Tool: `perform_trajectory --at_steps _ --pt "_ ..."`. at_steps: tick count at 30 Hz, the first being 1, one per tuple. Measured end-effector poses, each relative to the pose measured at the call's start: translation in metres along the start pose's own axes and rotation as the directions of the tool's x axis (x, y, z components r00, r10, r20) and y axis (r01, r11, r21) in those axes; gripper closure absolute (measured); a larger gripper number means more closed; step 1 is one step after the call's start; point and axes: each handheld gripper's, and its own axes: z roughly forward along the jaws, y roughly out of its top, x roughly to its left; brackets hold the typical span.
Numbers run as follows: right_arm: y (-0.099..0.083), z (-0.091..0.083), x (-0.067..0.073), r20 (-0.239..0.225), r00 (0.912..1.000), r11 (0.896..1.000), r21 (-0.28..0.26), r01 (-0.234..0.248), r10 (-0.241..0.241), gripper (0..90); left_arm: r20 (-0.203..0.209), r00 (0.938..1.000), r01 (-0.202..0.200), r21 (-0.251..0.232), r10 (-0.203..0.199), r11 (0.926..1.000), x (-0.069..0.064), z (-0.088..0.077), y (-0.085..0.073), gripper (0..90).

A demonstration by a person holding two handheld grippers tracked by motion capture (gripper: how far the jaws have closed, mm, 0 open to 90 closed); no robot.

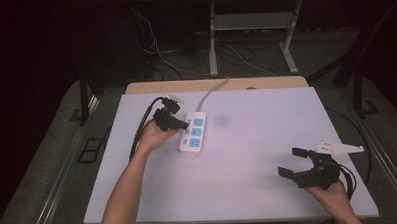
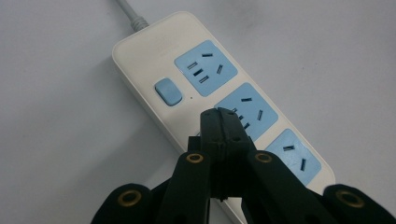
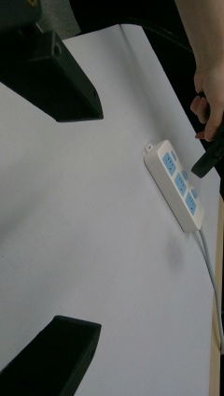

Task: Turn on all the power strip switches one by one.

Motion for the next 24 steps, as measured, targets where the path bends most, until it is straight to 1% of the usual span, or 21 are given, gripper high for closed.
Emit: perform_trajectory --at_steps 5,7,8,15,18,20,24 --pt "0.000 0.000 0.000 -0.001 1.0000 1.000 0.000 0.001 -0.001 0.5 0.006 1.0000 -0.002 0.007 0.002 1.0000 -0.001 0.007 0.000 89.7" --pt "0.000 0.000 0.000 -0.001 1.0000 1.000 -0.001 -0.001 0.001 0.6 -0.003 1.0000 -0.009 0.021 0.009 0.9997 -0.002 0.009 0.000 89.7" --pt "0.000 -0.001 0.000 -0.001 1.0000 1.000 -0.001 -0.003 0.003 0.5 0.001 1.0000 -0.007 0.017 0.007 0.9998 -0.002 0.010 0.000 89.7" --pt "0.000 -0.001 -0.001 -0.001 1.0000 1.000 0.000 -0.003 0.003 0.6 -0.005 0.9999 -0.014 0.021 0.015 0.9997 -0.003 0.010 0.000 89.7" --pt "0.000 -0.001 0.000 -0.002 1.0000 1.000 0.001 -0.001 0.001 0.6 -0.014 0.9994 -0.031 0.033 0.031 0.9990 -0.004 0.010 0.000 89.8" --pt "0.000 -0.001 0.000 -0.004 1.0000 1.000 -0.001 -0.003 0.003 0.5 -0.014 0.9993 -0.033 0.033 0.034 0.9989 -0.004 0.011 0.000 89.9" --pt "-0.001 -0.001 -0.001 -0.005 1.0000 1.000 -0.001 -0.002 0.002 0.5 0.002 0.9998 -0.017 0.024 0.017 0.9996 -0.001 0.012 -0.002 90.0"
